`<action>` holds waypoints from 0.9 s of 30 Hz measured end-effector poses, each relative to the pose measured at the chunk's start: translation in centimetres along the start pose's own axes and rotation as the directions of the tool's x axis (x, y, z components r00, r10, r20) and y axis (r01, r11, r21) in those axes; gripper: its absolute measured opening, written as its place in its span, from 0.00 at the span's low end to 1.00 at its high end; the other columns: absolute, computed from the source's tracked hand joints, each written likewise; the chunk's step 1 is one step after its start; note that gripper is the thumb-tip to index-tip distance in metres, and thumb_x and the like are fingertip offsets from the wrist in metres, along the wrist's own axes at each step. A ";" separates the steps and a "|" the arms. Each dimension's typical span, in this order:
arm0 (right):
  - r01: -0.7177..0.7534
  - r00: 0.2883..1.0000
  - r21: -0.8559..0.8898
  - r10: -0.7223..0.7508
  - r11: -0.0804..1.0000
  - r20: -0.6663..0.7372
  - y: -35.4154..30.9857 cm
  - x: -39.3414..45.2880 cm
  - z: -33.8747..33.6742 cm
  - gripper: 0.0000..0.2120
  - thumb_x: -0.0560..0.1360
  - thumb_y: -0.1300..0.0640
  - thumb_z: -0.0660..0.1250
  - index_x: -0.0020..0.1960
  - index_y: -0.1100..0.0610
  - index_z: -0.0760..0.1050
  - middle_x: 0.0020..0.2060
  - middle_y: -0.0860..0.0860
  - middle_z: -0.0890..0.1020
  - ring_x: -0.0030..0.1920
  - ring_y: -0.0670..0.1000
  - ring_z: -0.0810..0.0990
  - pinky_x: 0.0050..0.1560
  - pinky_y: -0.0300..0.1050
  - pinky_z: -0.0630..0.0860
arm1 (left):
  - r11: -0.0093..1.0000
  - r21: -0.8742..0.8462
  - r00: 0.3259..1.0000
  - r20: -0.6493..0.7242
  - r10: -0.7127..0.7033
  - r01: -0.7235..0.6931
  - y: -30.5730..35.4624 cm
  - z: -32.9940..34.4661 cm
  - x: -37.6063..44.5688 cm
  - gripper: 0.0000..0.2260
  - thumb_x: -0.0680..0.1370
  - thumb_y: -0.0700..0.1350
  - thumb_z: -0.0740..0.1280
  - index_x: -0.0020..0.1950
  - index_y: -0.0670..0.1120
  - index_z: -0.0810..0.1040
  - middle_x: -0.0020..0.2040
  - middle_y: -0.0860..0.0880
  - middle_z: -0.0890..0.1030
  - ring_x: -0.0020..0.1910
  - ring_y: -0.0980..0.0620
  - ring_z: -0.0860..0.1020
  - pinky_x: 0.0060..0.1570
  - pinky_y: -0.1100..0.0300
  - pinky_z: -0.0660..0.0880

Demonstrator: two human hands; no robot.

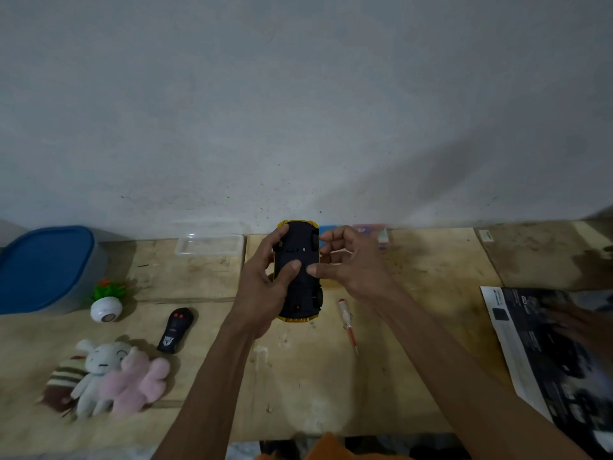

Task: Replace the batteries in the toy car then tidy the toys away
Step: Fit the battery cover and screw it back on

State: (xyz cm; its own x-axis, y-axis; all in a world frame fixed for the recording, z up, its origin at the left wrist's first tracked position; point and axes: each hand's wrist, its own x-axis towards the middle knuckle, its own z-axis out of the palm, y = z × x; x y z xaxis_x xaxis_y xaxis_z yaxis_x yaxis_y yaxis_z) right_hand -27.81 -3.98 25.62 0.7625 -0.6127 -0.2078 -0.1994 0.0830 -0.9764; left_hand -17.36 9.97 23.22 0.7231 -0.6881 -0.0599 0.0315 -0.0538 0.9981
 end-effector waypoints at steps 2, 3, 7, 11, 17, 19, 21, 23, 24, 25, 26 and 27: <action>-0.044 0.999 0.038 0.043 0.998 0.012 0.1 0.0 -0.1 0.24 0.66 0.68 0.79 0.58 0.56 0.75 0.52 0.54 0.79 0.47 0.53 0.84 0.44 0.51 0.85 | 1.000 -0.003 1.000 -0.002 -0.008 0.008 -0.1 0.1 0.1 0.24 0.81 0.38 0.67 0.74 0.56 0.71 0.67 0.50 0.75 0.64 0.55 0.76 0.47 0.53 0.84; -0.068 0.998 0.069 0.067 0.995 0.014 0.2 0.0 0.0 0.25 0.67 0.68 0.78 0.59 0.55 0.74 0.54 0.54 0.79 0.48 0.55 0.84 0.43 0.53 0.85 | 1.000 -0.004 1.000 0.004 -0.009 0.009 -0.1 0.2 0.2 0.24 0.81 0.38 0.67 0.74 0.56 0.71 0.67 0.51 0.76 0.63 0.57 0.77 0.48 0.52 0.84; -0.096 0.994 0.111 0.100 0.989 -0.032 1.2 0.2 0.1 0.25 0.67 0.69 0.77 0.58 0.53 0.72 0.51 0.56 0.80 0.46 0.55 0.84 0.38 0.46 0.83 | 1.000 0.009 0.999 0.047 0.002 -0.002 -0.3 0.3 0.3 0.24 0.81 0.39 0.67 0.75 0.56 0.70 0.66 0.57 0.77 0.64 0.58 0.76 0.50 0.49 0.83; -0.096 0.991 0.093 0.104 0.991 -0.080 1.9 0.6 0.3 0.26 0.65 0.69 0.79 0.56 0.52 0.73 0.48 0.58 0.79 0.42 0.55 0.83 0.38 0.49 0.83 | 1.000 0.006 0.999 0.039 -0.019 0.019 -1.1 0.4 0.5 0.25 0.80 0.38 0.69 0.74 0.57 0.71 0.67 0.56 0.76 0.66 0.52 0.75 0.48 0.48 0.84; -0.178 0.977 0.165 0.194 0.970 -0.084 4.0 2.3 -0.9 0.11 0.74 0.57 0.75 0.52 0.58 0.76 0.45 0.56 0.83 0.44 0.55 0.86 0.45 0.54 0.84 | 0.997 -0.030 0.997 -0.010 -0.074 0.074 -2.2 1.3 0.9 0.24 0.81 0.36 0.68 0.72 0.58 0.71 0.65 0.49 0.76 0.64 0.49 0.76 0.45 0.55 0.83; -0.233 0.944 0.079 0.245 0.969 -0.222 6.7 3.5 -1.4 0.04 0.77 0.57 0.70 0.47 0.56 0.77 0.44 0.54 0.83 0.45 0.54 0.85 0.46 0.51 0.84 | 0.994 -0.027 0.995 0.010 -0.103 0.104 -2.6 1.3 1.1 0.23 0.81 0.37 0.67 0.71 0.59 0.71 0.65 0.53 0.75 0.64 0.48 0.76 0.46 0.53 0.83; -0.294 0.926 -0.199 0.227 0.935 -0.301 10.7 4.3 -1.9 0.01 0.77 0.59 0.69 0.47 0.56 0.78 0.43 0.51 0.83 0.45 0.53 0.83 0.46 0.48 0.81 | 0.993 -0.004 0.993 0.019 -0.120 0.121 -3.2 1.3 1.1 0.22 0.81 0.38 0.67 0.70 0.59 0.71 0.64 0.56 0.75 0.66 0.48 0.74 0.47 0.52 0.83; -0.349 0.921 -0.349 0.250 0.870 -0.299 15.1 4.5 -2.0 0.02 0.75 0.60 0.71 0.47 0.56 0.78 0.39 0.49 0.80 0.41 0.52 0.80 0.45 0.48 0.79 | 0.991 0.015 0.991 0.013 -0.133 0.133 -3.8 1.4 0.8 0.22 0.81 0.38 0.67 0.70 0.58 0.72 0.64 0.58 0.74 0.66 0.47 0.74 0.48 0.51 0.84; -0.386 0.911 -0.323 0.302 0.864 -0.282 17.0 4.3 -2.2 0.04 0.73 0.60 0.71 0.46 0.54 0.77 0.38 0.50 0.79 0.39 0.53 0.79 0.45 0.50 0.80 | 0.990 0.017 0.990 0.012 -0.142 0.141 -4.2 1.4 0.7 0.21 0.81 0.38 0.67 0.70 0.58 0.72 0.64 0.59 0.74 0.66 0.47 0.74 0.48 0.50 0.84; -0.415 0.903 -0.294 0.348 0.861 -0.253 18.6 4.1 -2.2 0.06 0.72 0.58 0.71 0.45 0.52 0.75 0.40 0.51 0.79 0.40 0.54 0.79 0.48 0.52 0.81 | 0.988 0.020 0.988 0.013 -0.152 0.152 -4.5 1.3 0.6 0.21 0.81 0.38 0.67 0.71 0.58 0.72 0.64 0.58 0.74 0.66 0.48 0.74 0.49 0.50 0.84; -0.427 0.900 -0.317 0.367 0.847 -0.233 20.0 4.0 -2.1 0.08 0.70 0.56 0.71 0.47 0.51 0.76 0.46 0.53 0.79 0.45 0.55 0.79 0.54 0.52 0.80 | 0.986 0.023 0.987 0.015 -0.163 0.163 -4.8 1.3 0.5 0.21 0.82 0.39 0.67 0.71 0.57 0.72 0.64 0.58 0.74 0.65 0.48 0.74 0.49 0.50 0.83; -0.431 0.900 -0.313 0.380 0.846 -0.211 21.3 4.0 -2.0 0.13 0.68 0.55 0.72 0.51 0.52 0.77 0.53 0.54 0.79 0.52 0.56 0.79 0.60 0.50 0.78 | 0.985 0.026 0.985 0.016 -0.173 0.173 -5.1 1.2 0.4 0.21 0.82 0.39 0.67 0.72 0.56 0.71 0.65 0.58 0.74 0.65 0.49 0.75 0.48 0.51 0.83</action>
State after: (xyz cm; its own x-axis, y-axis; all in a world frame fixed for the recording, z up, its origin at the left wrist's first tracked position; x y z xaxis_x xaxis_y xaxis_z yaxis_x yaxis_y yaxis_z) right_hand -30.21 -6.27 4.14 0.4810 -0.6860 -0.5459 -0.6899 0.0881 -0.7185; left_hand -18.12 9.11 18.11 0.6956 -0.6798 -0.2324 0.1379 -0.1911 0.9718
